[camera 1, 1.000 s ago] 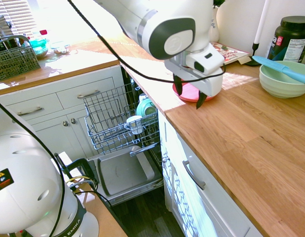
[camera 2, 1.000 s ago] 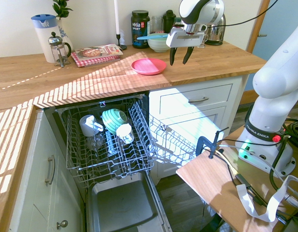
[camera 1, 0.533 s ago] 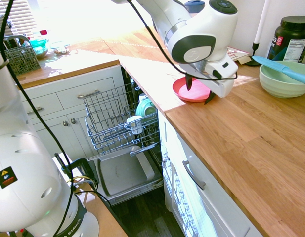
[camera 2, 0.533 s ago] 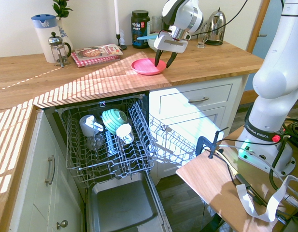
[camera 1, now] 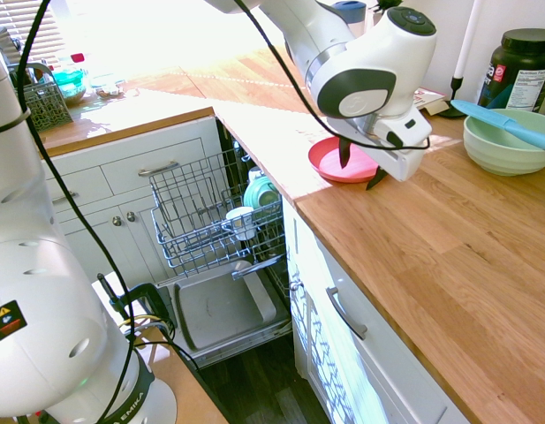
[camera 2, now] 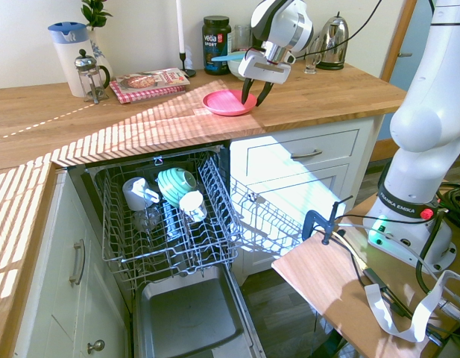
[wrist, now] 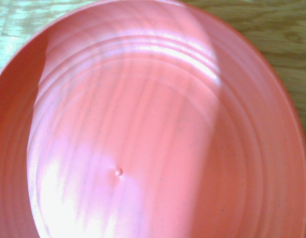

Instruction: Put the plate in the dishwasher

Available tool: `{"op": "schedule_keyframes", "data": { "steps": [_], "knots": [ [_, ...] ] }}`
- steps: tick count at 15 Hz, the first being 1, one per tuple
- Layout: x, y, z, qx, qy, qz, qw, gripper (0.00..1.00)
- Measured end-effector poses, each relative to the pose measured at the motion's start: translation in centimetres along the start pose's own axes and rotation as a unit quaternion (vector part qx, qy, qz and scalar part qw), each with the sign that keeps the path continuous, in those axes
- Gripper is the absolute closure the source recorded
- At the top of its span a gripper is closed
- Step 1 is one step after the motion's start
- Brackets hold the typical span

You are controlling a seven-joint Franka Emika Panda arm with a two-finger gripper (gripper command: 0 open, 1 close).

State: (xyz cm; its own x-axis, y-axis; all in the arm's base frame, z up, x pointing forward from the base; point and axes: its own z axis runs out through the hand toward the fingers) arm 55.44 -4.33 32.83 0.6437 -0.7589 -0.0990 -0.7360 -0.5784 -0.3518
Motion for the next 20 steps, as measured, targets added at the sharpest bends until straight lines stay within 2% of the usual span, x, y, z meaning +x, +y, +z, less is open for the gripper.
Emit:
{"op": "schedule_keyframes", "data": {
  "steps": [14,17,20],
  "knots": [
    [-1.5,-2.9,1.4,0.003,-0.008,0.003,1.000,1.00],
    [-0.5,-6.2,-1.4,-0.008,0.023,-0.051,0.998,1.00],
    [-1.8,-14.4,-8.4,-0.039,0.061,-0.151,0.986,1.00]
  ]
}}
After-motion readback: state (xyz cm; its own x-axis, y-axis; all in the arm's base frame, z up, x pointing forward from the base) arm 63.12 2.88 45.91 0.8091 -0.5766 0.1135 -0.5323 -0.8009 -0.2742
